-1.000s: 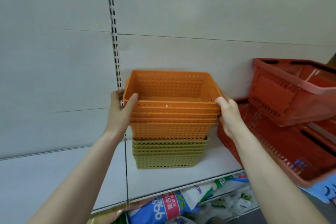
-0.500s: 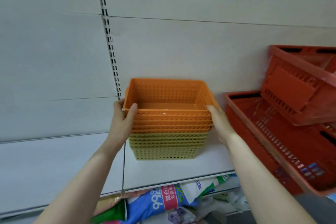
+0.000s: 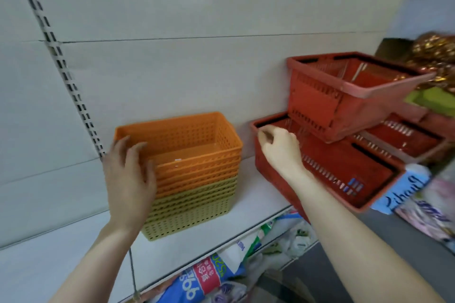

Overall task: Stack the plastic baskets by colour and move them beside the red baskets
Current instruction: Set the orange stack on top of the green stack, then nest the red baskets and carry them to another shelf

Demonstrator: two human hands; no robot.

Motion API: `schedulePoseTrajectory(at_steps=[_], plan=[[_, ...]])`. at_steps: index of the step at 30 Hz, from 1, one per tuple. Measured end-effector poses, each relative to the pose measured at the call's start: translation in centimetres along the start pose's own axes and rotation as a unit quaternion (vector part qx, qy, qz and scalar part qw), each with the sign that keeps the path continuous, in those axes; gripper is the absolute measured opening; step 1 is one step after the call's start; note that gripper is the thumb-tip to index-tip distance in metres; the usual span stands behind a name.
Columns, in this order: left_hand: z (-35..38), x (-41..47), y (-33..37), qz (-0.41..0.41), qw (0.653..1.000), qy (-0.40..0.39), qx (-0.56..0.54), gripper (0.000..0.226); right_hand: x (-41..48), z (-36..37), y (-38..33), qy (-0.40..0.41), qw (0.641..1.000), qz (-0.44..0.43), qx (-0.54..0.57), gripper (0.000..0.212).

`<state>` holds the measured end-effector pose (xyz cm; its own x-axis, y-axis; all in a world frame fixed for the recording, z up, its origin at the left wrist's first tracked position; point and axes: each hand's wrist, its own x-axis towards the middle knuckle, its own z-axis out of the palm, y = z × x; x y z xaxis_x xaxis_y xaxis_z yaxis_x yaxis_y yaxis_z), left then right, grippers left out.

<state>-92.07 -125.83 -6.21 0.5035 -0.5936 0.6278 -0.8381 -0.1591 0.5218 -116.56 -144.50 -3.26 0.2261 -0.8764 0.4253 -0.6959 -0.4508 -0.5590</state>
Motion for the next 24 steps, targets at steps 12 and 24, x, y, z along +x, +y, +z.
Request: schedulePoseTrajectory(at_steps=[12, 24], plan=[[10.4, 2.7, 17.4, 0.069, 0.976, -0.206, -0.010, 0.045, 9.7, -20.2, 15.0, 0.206, 0.961, 0.185, 0.029, 0.037], [27.9, -5.7, 28.3, -0.183, 0.941, -0.284, 0.020, 0.072, 22.0, -20.5, 27.8, -0.092, 0.859, 0.346, 0.367, 0.059]])
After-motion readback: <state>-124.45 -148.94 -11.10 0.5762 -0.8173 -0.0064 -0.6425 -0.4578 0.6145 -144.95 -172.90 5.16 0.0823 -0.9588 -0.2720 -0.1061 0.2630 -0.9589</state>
